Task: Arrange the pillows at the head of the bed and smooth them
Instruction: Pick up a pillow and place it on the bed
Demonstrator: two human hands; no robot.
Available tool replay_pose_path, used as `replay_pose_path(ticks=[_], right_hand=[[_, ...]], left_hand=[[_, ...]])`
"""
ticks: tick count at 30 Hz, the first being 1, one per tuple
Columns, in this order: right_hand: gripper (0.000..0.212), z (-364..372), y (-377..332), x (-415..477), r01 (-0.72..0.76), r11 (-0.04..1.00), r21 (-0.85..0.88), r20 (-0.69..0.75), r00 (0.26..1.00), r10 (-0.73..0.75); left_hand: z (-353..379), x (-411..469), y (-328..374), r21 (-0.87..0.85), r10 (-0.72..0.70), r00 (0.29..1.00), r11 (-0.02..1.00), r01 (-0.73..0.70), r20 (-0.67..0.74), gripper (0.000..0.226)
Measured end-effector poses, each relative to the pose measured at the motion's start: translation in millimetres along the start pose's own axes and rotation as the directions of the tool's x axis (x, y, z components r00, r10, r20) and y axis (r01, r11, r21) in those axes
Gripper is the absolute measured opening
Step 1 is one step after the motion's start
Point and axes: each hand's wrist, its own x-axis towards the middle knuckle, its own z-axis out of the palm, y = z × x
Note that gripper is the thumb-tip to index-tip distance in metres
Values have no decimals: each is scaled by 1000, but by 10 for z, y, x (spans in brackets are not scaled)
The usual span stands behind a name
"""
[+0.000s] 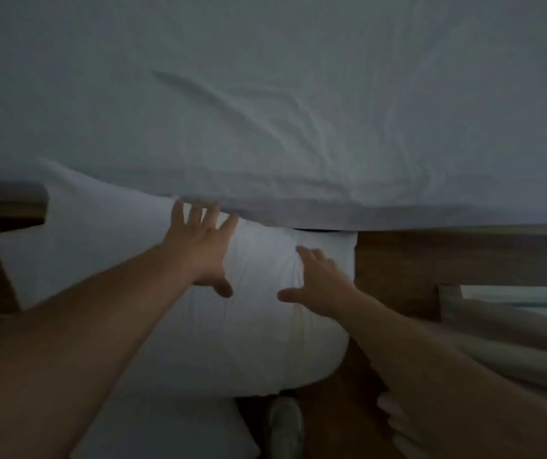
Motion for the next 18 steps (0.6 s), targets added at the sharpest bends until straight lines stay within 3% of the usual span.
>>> replay_pose_path(ticks=[2,4,7,9,12,14,18], right_hand=[[122,134,17,407,143,977,-159,9,990,-143],[137,322,9,770,218,949,-228,91,975,-202],[142,853,35,1091,240,927,-287,152,967,-203],[128,1186,48,1182,209,923,-322,83,978,-193],[61,1480,63,1247,168,923,-346,-178,954,-240],[30,1442,49,1197,152,941,-303,-240,943,-230],[22,1016,-104,793,181,982,-59,-77,980,-185]], left_hand=[[215,237,-71,146,-53,994,989,39,95,149],[578,392,-190,216,-68,992,975,44,104,149],[1066,493,-298,219,67,998,974,-60,-21,122],[1274,575,-312,171,193,965,972,-163,-176,80],[1422,662,-269,38,270,889,960,-276,-370,24],[1397,624,-232,-41,229,927,967,-252,-298,15],[1084,269,-341,-171,244,948,944,-281,-205,20]])
